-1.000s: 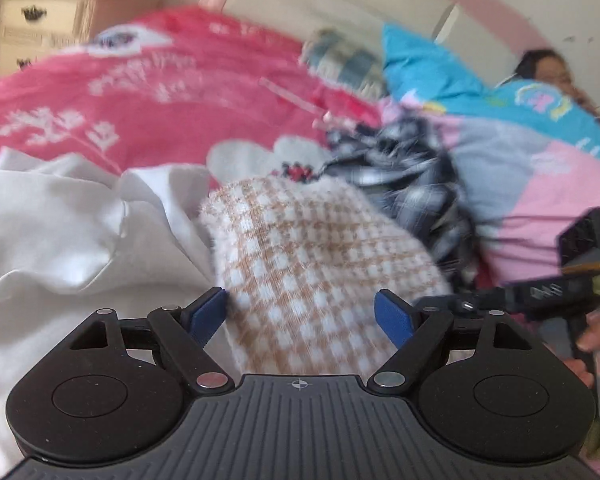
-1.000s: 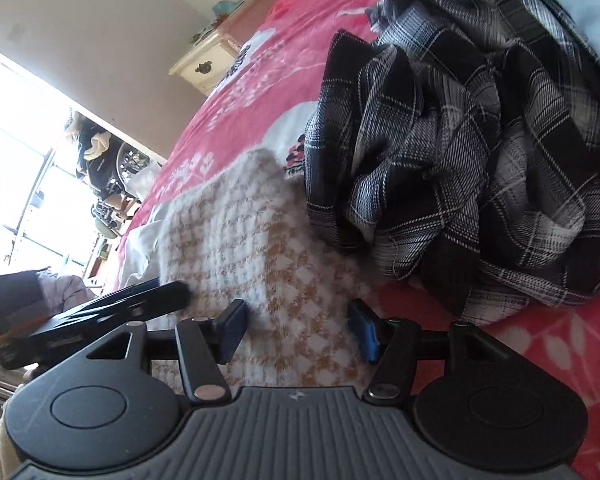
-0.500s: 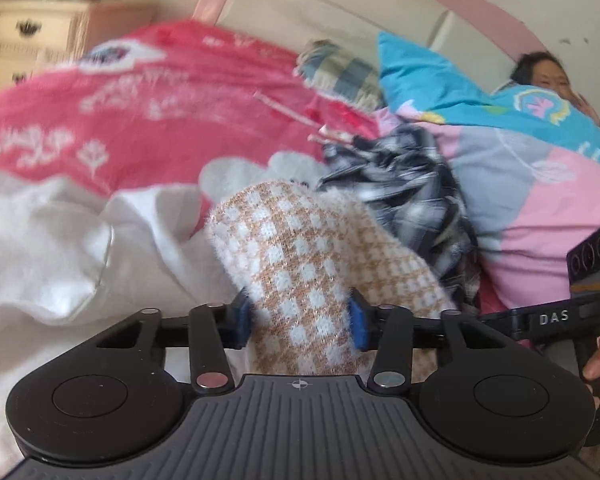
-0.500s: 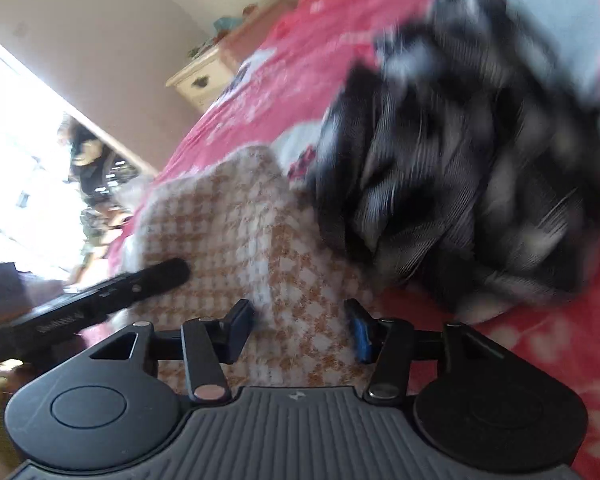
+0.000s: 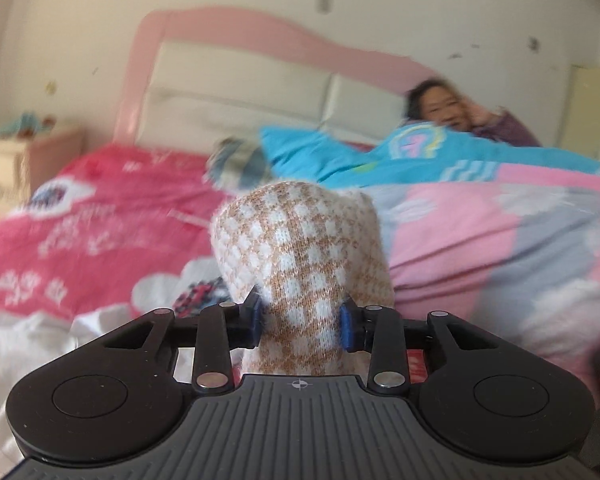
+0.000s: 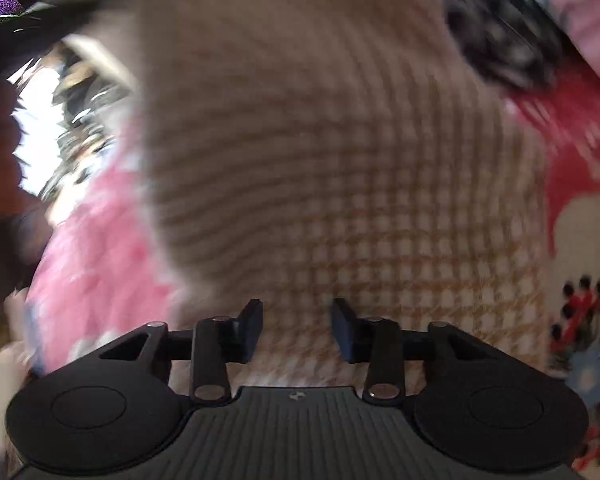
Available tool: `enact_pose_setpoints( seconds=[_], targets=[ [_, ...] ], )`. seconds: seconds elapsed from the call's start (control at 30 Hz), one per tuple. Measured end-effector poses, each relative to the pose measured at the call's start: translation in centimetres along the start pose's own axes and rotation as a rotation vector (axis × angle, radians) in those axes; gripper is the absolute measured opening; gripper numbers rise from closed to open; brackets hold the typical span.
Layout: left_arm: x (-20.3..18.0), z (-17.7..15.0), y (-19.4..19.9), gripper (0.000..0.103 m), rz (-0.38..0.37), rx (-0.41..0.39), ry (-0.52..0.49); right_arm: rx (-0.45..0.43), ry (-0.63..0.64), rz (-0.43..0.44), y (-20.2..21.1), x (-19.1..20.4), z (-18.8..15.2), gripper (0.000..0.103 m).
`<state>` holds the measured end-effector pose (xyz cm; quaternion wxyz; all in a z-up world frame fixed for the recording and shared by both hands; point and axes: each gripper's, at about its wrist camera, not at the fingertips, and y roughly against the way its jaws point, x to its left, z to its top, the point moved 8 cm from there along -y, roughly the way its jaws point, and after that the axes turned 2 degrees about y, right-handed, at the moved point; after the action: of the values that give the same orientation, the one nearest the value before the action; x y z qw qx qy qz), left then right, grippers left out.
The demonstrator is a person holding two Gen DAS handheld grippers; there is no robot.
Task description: Fold clothes
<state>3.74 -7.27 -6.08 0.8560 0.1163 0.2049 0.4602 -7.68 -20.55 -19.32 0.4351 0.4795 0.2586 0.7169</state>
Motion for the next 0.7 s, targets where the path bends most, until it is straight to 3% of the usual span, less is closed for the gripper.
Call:
enact_pose_setpoints(
  seconds=[0.13, 0.2, 0.4, 0.53, 0.7],
  targets=[
    [-3.6, -0.5, 3.4, 0.032, -0.032, 0.008, -0.126, -0.049, -0.149, 0.006, 0.3, -1.0, -0.5, 0.039],
    [-5.0, -1.0, 5.3, 0.032, -0.035, -0.004, -0.207, -0.047, -0.203, 0.033, 2.4, -1.1, -1.3, 0.039],
    [-6.9, -2.3, 9.6, 0.031, -0.048, 0.017, -0.269, -0.022, -0.32, 0.101, 11.9, -1.5, -6.6, 0.041],
    [-8.8, -4.3, 12.7, 0.031, -0.061, 0.031, -0.326, -0.044, -0.346, 0.045, 18.2, -2.5, -11.0, 0.041],
    [-11.8, -9.5, 16.8, 0.031, -0.089, 0.108, -0.366, -0.069, -0.399, -0.045, 22.4, -3.9, -15.8, 0.042]
  ],
)
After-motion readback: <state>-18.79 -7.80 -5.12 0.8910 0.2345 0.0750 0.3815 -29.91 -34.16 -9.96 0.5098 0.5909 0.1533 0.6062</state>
